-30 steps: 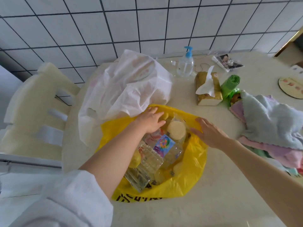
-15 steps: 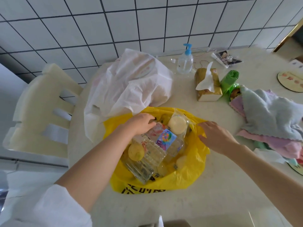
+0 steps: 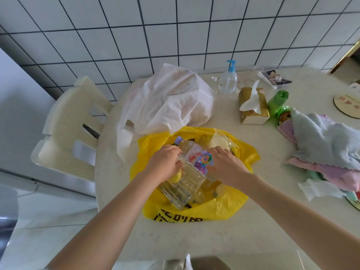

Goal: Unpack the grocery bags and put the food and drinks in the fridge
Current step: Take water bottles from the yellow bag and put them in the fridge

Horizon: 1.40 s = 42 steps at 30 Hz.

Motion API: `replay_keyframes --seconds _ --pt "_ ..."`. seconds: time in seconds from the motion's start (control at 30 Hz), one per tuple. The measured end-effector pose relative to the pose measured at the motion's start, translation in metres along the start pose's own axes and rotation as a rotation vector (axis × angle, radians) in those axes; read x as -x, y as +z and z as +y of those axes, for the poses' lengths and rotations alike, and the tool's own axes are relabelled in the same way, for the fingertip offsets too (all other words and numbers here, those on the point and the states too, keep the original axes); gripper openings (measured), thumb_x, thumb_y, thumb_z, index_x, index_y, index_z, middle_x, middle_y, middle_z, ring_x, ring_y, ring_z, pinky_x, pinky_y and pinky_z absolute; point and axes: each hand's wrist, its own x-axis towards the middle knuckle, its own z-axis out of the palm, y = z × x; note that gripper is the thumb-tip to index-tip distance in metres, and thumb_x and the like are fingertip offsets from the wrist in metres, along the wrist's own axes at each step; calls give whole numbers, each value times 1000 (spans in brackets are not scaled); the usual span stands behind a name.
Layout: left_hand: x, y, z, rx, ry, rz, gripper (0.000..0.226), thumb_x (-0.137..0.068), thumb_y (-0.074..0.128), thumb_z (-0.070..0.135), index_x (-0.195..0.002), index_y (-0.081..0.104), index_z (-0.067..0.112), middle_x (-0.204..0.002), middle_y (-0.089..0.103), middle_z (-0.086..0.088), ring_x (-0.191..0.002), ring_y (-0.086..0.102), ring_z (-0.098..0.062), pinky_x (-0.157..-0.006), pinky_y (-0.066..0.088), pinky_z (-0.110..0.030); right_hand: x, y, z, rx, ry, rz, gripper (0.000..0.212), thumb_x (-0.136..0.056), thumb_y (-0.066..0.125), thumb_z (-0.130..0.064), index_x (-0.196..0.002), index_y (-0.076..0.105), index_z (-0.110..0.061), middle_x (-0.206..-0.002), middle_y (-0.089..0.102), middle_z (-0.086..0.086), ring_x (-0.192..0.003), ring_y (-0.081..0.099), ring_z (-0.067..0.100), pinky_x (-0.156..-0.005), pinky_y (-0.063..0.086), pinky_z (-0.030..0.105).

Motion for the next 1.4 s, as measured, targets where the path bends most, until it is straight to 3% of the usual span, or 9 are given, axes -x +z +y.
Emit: replay_keyframes --seconds 0.23,0.53,0.67,0.8,0.87,0.97,1.2,1.4 --pt "0 3 -6 43 -316 14 36 -94 52 28 -126 56 12 -129 57 -6 -119 52 -27 -91 46 -39 -27 10 -16 -67 99 -121 57 -93 51 -43 -135 36 -9 -126 47 13 -113 51 33 -91 46 42" --pt "-36 6 -3 -80 -636 -190 83 -93 46 58 -148 19 3 -144 46 -17 -130 46 -37 -97 44 -43 -53 17 -20 -55 167 -178 72 -89 55 -50 -138 27 -6 -121 53 15 -108 57 34 -84 52 38" --pt "-53 9 -1 -123 -718 -217 91 -90 47 65 -150 9 8 -140 50 -14 -126 50 -36 -87 45 -40 -56 16 -14 -57 158 -197 76 -84 61 -55 -135 31 -8 -117 52 11 -102 59 30 -74 53 36" --pt "-60 18 2 -107 -713 -142 69 -89 51 59 -137 23 17 -132 55 -12 -119 54 -33 -79 43 -39 -55 13 -6 -114 170 -163 75 -80 64 -58 -127 38 -6 -114 55 10 -101 58 29 -71 46 33" --pt "-61 20 4 -85 -717 -129 76 -86 51 64 -142 21 21 -133 52 -13 -120 52 -32 -86 46 -41 -52 11 -2 -123 183 -131 74 -79 64 -59 -125 39 -7 -111 57 9 -99 59 27 -68 41 31" --pt "-66 20 13 -85 -719 -126 89 -83 52 68 -149 16 22 -136 44 -15 -124 47 -30 -88 46 -39 -45 6 5 -188 227 -70 75 -76 66 -59 -126 39 -9 -111 56 10 -99 58 29 -69 45 35" --pt "-77 30 35 95 -644 -95 79 -82 68 41 -143 24 17 -138 28 -19 -114 54 -37 -90 50 -43 -33 -12 22 -330 296 55 64 -73 67 -60 -114 45 -16 -95 61 3 -83 58 26 -65 46 34" --pt "-73 34 48 336 -358 40 66 -87 64 23 -144 30 21 -139 34 -17 -117 51 -34 -84 44 -34 -28 -17 27 -474 425 64 60 -76 70 -52 -117 47 -15 -94 58 0 -81 53 19 -64 41 29"
